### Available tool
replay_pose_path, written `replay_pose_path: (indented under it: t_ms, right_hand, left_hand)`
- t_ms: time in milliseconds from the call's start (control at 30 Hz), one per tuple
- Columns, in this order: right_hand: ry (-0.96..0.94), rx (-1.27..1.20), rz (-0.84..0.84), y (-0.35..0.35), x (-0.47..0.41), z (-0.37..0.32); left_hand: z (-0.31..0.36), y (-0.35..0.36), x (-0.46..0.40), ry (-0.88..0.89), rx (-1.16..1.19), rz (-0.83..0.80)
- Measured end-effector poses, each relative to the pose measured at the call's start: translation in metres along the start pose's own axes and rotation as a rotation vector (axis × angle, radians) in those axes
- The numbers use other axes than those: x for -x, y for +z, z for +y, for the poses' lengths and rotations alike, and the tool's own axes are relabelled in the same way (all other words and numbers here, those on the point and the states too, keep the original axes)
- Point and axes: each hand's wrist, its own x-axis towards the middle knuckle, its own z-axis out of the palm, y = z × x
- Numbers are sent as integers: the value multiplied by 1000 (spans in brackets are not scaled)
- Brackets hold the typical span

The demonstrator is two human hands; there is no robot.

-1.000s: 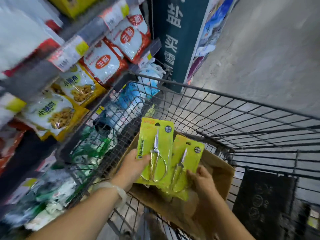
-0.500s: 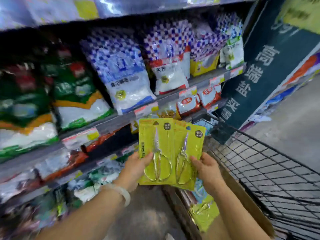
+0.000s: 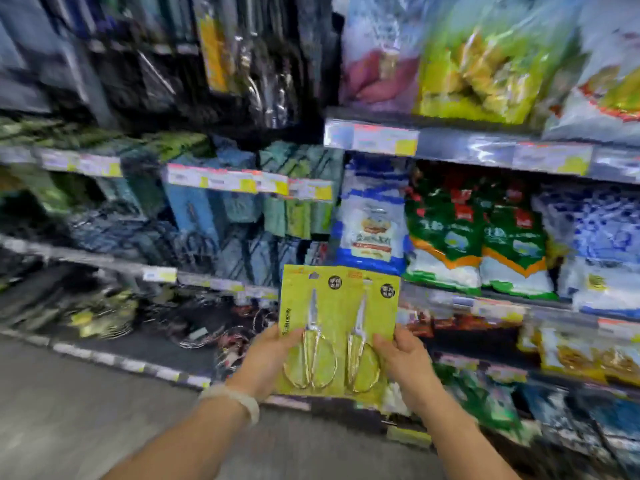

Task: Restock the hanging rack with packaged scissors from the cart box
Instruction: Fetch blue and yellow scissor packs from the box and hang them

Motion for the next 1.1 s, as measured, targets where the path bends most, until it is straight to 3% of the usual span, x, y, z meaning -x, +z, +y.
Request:
replay_pose_path:
  t_ms: [300, 600, 867, 1100]
  right_hand:
    - [-128, 190, -372, 216, -6, -54]
    - [-166, 162, -610, 361, 8, -129]
    - [-197, 265, -605, 497, -44, -182]
    - [-128, 213, -581, 570, -91, -197]
  left_hand:
    - [24, -200, 31, 56, 247, 372]
    - [34, -342, 2, 73, 333, 537]
    - [77, -470, -77, 56, 293, 607]
    - [107, -532, -132, 49, 233, 548]
